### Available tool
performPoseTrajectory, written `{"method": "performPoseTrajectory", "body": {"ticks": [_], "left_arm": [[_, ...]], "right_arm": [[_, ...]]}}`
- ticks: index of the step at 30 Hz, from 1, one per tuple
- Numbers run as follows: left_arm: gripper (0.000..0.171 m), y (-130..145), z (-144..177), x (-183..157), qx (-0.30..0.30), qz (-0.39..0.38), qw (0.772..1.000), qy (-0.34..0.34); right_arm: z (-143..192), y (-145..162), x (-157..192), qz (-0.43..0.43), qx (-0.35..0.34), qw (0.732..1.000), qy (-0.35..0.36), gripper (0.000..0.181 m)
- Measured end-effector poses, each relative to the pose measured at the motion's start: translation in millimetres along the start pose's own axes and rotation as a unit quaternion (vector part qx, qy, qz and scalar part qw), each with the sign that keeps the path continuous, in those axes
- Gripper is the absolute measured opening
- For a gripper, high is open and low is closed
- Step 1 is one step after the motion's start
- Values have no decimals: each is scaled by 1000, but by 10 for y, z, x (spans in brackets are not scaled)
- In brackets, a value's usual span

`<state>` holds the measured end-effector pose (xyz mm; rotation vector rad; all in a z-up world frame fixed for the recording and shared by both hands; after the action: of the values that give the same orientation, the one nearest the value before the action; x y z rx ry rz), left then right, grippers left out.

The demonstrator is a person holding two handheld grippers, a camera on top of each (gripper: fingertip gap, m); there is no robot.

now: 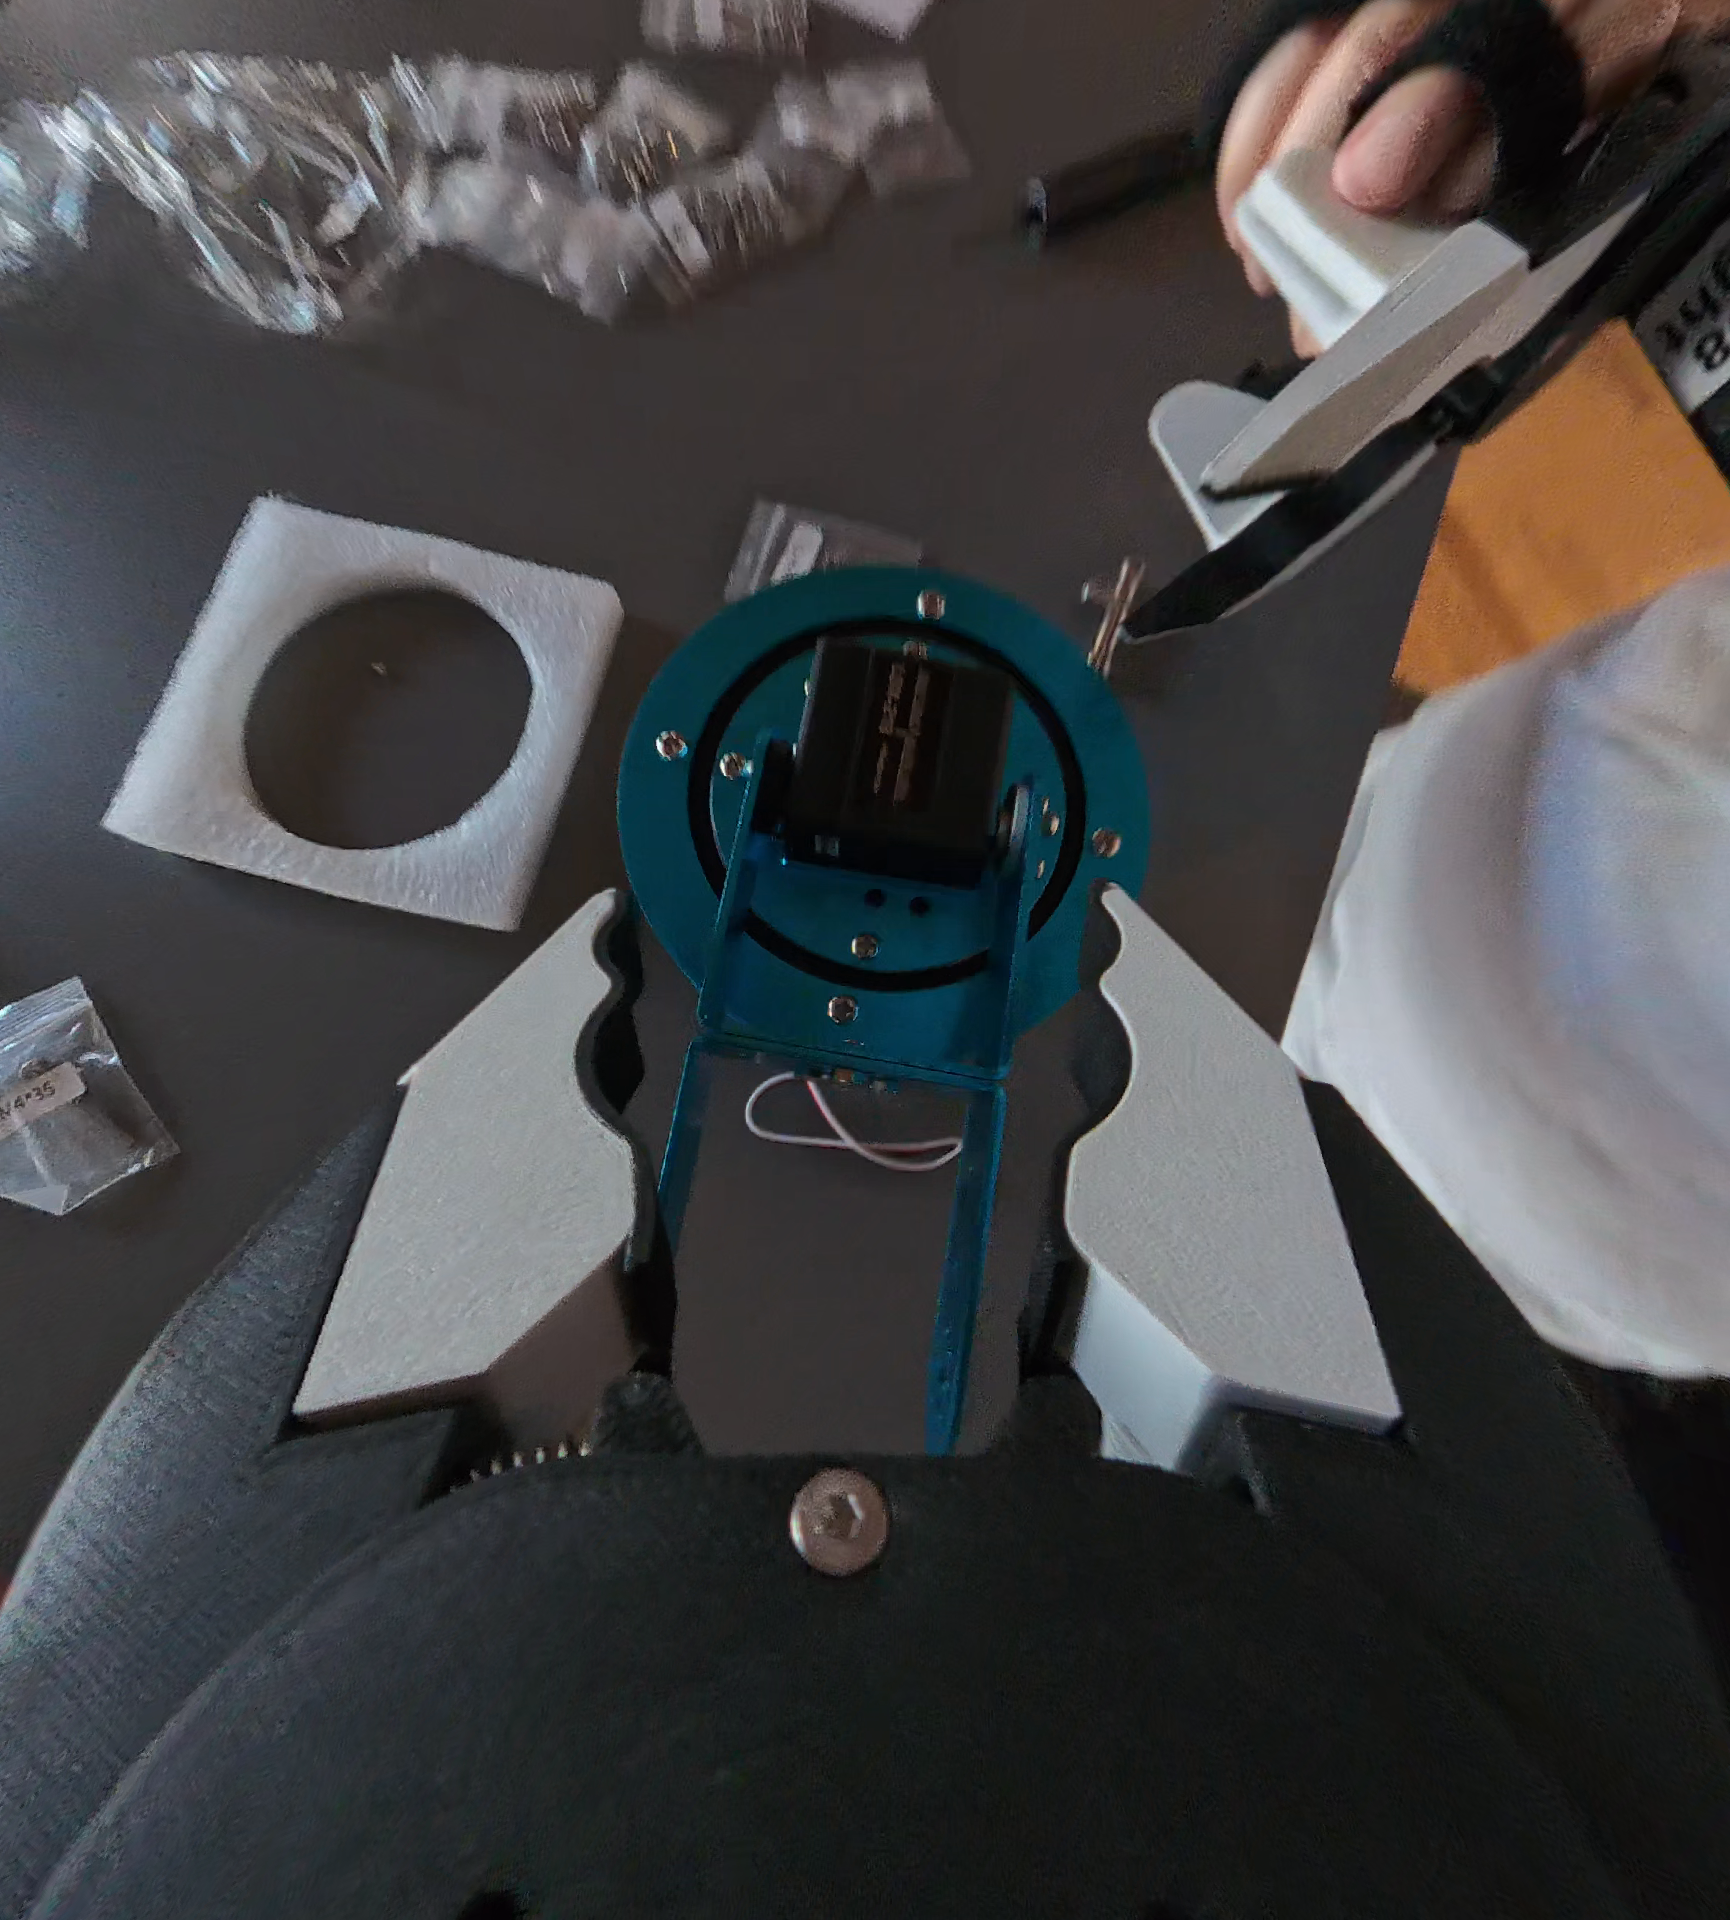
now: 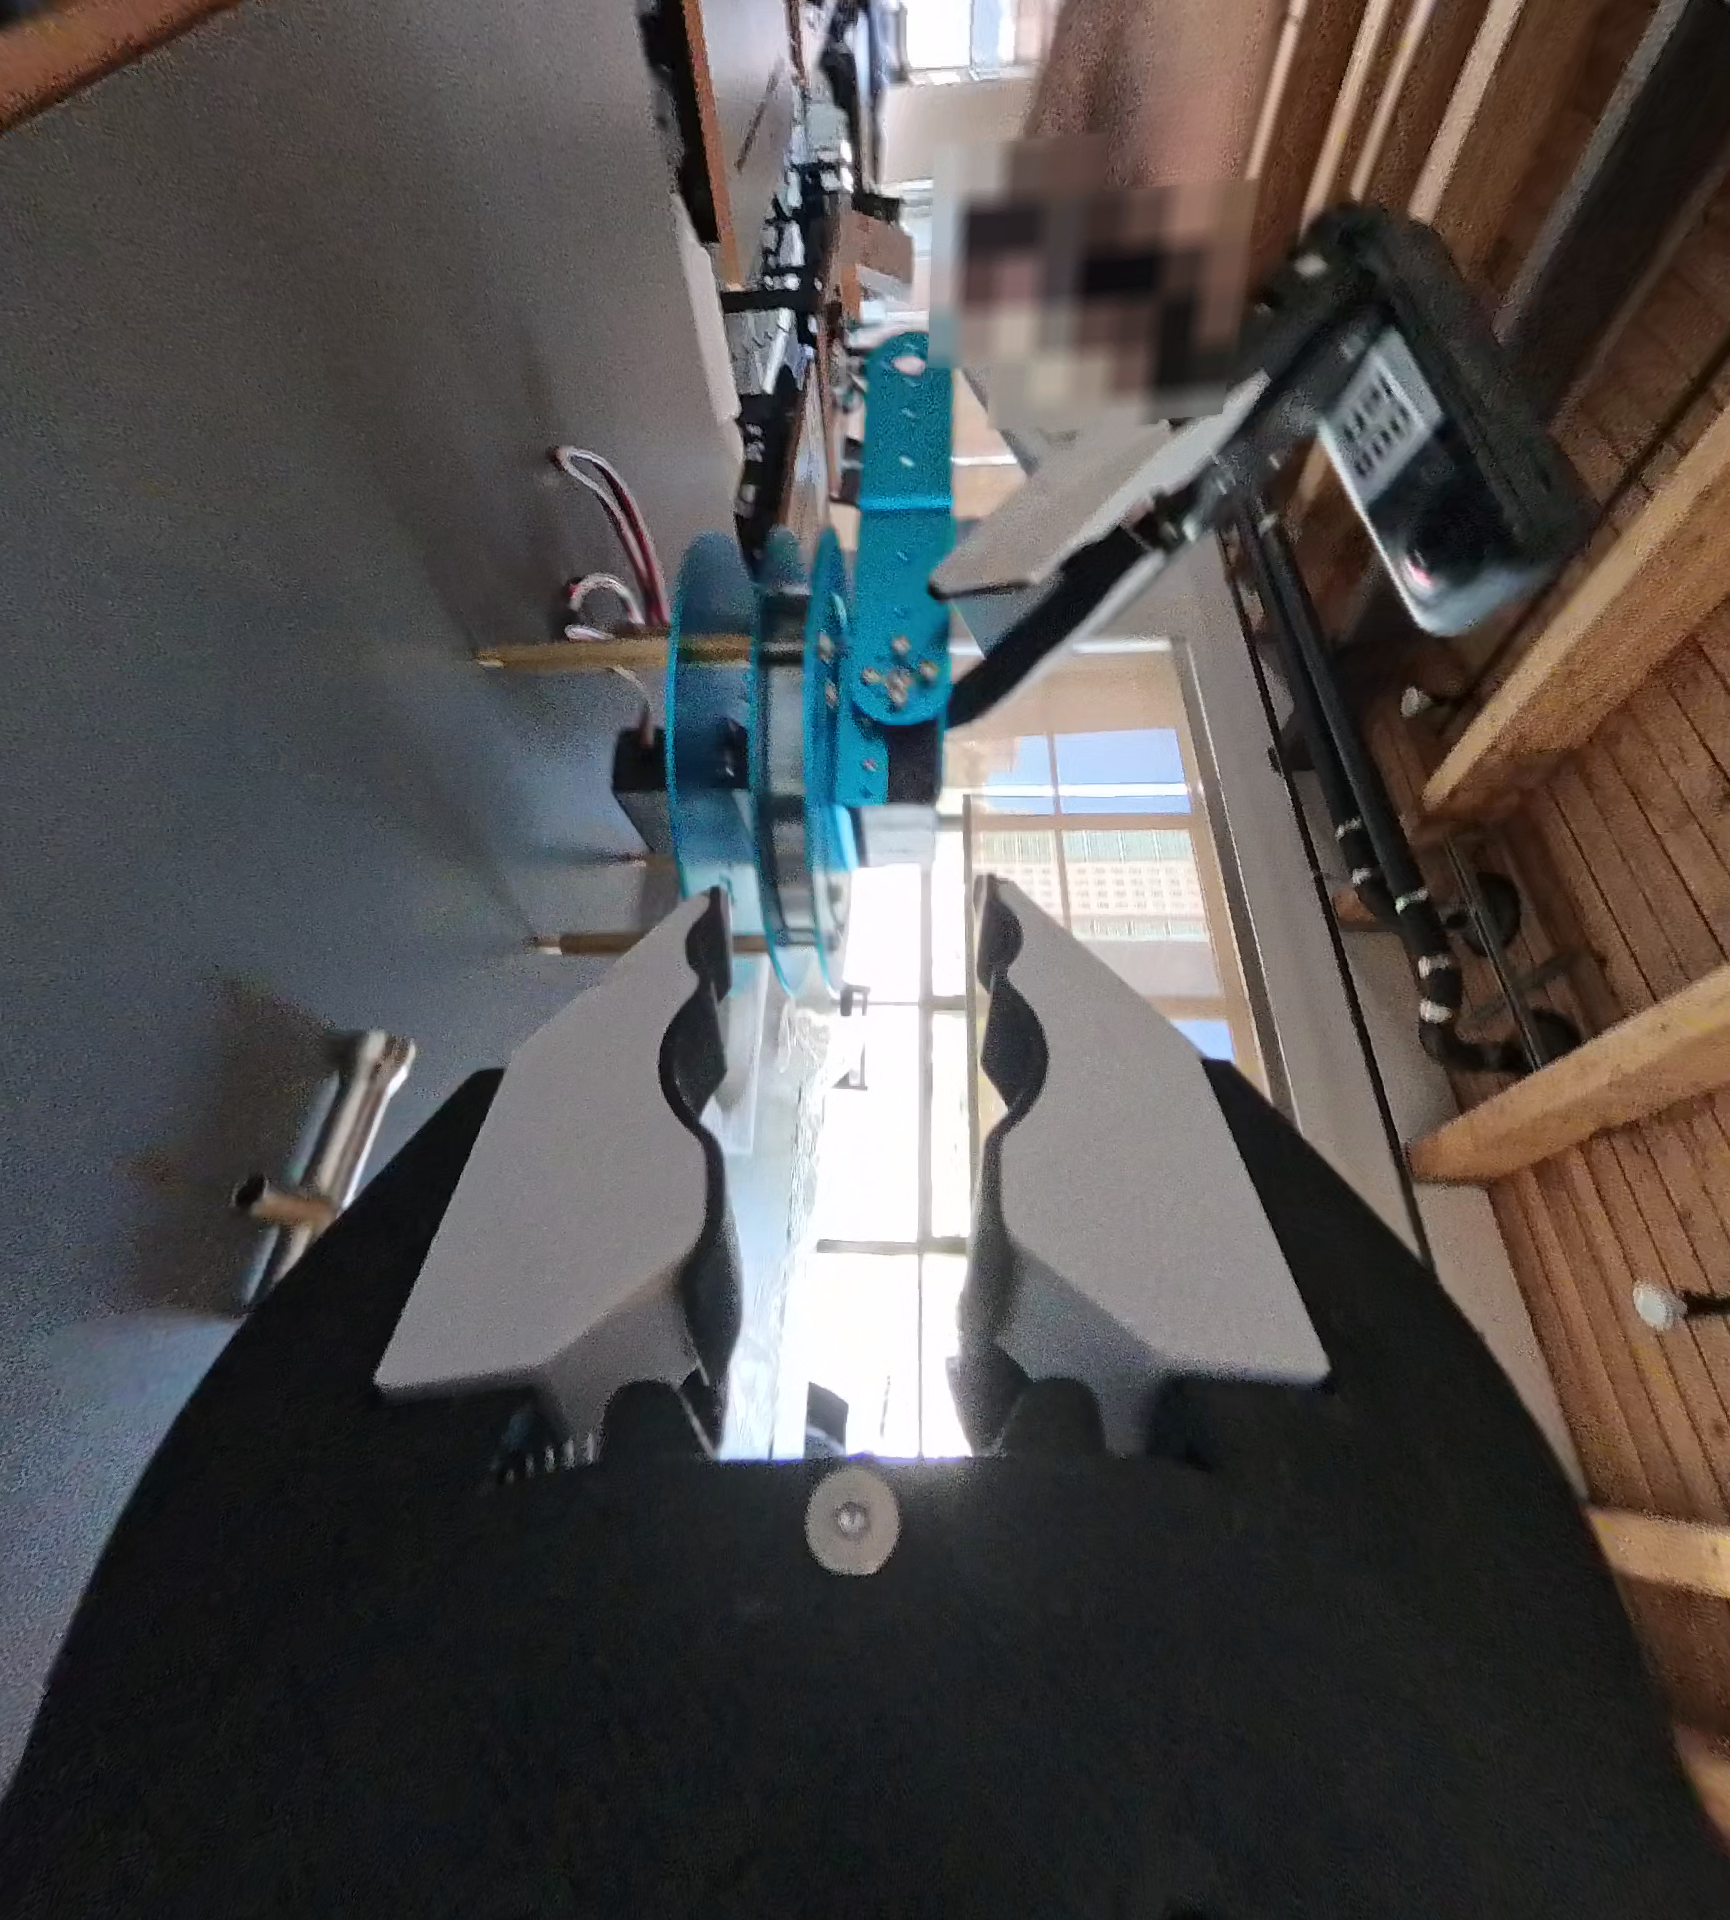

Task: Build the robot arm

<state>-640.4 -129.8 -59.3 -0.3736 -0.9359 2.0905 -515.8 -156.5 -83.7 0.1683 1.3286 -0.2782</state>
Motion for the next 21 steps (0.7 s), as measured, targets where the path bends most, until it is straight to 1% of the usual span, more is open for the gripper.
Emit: {"method": "performPoseTrajectory", "body": {"ticks": [1, 2, 3, 4, 5, 6, 7, 8, 9, 10, 11, 12, 13, 14, 15, 16, 17, 18, 19, 20, 21], "left_arm": [[88, -63, 108, 23, -39, 24, 999, -12], [89, -112, 251, 53, -85, 45, 995, -32], [89, -121, 412, 87, -129, 68, 987, -62], [87, -79, 577, 104, -165, 93, 977, -97], [88, 0, 730, 69, -196, 119, 965, -127], [88, 95, 855, -12, -228, 147, 950, -151], [88, 201, 944, -132, -256, 176, 935, -170], [91, 318, 988, -281, -273, 204, 922, -182], [92, 426, 1000, -440, -283, 227, 912, -192], [92, 506, 997, -589, -294, 242, 903, -200], [90, 549, 983, -724, -304, 251, 896, -203], [87, 563, 958, -844, -310, 255, 894, -197], [86, 562, 933, -937, -307, 255, 898, -188], [86, 549, 920, -999, -300, 252, 902, -180], [86, 522, 927, -1041, -296, 245, 906, -175], [85, 489, 948, -1065, -295, 238, 909, -173], [84, 450, 972, -1080, -298, 230, 911, -171], [83, 409, 989, -1097, -301, 222, 912, -169], [83, 363, 995, -1123, -306, 213, 913, -163], [81, 315, 993, -1158, -314, 206, 914, -154], [79, 272, 976, -1199, -321, 203, 914, -142]], "right_arm": [[209, 68, -74, -39, 15, 999, 12, 47], [461, 177, -166, -107, 33, 993, 31, 47], [743, 348, -259, -191, 55, 978, 62, 47], [1028, 564, -280, -278, 81, 954, 82, 47], [1297, 799, -236, -362, 105, 921, 95, 49], [1534, 1040, -138, -445, 126, 881, 102, 51], [1703, 1246, 20, -520, 144, 837, 89, 54], [1820, 1417, 200, -575, 164, 799, 65, 57], [1878, 1526, 398, -611, 182, 770, 23, 57], [1923, 1612, 572, -640, 206, 740, -14, 59], [1950, 1674, 702, -656, 227, 718, -41, 62], [1948, 1685, 847, -666, 240, 701, -83, 62], [1970, 1709, 989, -671, 269, 681, -119, 62], [1997, 1722, 1105, -668, 293, 668, -149, 61], [1983, 1679, 1128, -678, 281, 660, -164, 51], [1971, 1642, 1114, -696, 266, 644, -171, 49], [1972, 1643, 1121, -707, 269, 630, -178, 47], [1977, 1640, 1162, -710, 277, 619, -192, 38], [1952, 1599, 1170, -722, 265, 606, -205, 22], [1933, 1577, 1176, -733, 260, 593, -211, 18], [1916, 1579, 1168, -734, 259, 591, -209, 17]]}}
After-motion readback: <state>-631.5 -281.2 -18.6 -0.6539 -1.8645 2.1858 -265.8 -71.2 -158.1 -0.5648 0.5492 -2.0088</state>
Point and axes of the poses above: each gripper's, where its closed fingertips meet, z back along the fingers, y out of its underside, x = y × z across the jaws, the point moved 2 cm from there along z, back along the fingers, and after that the axes turned 10 degrees about -y, right-handed, at the moved point
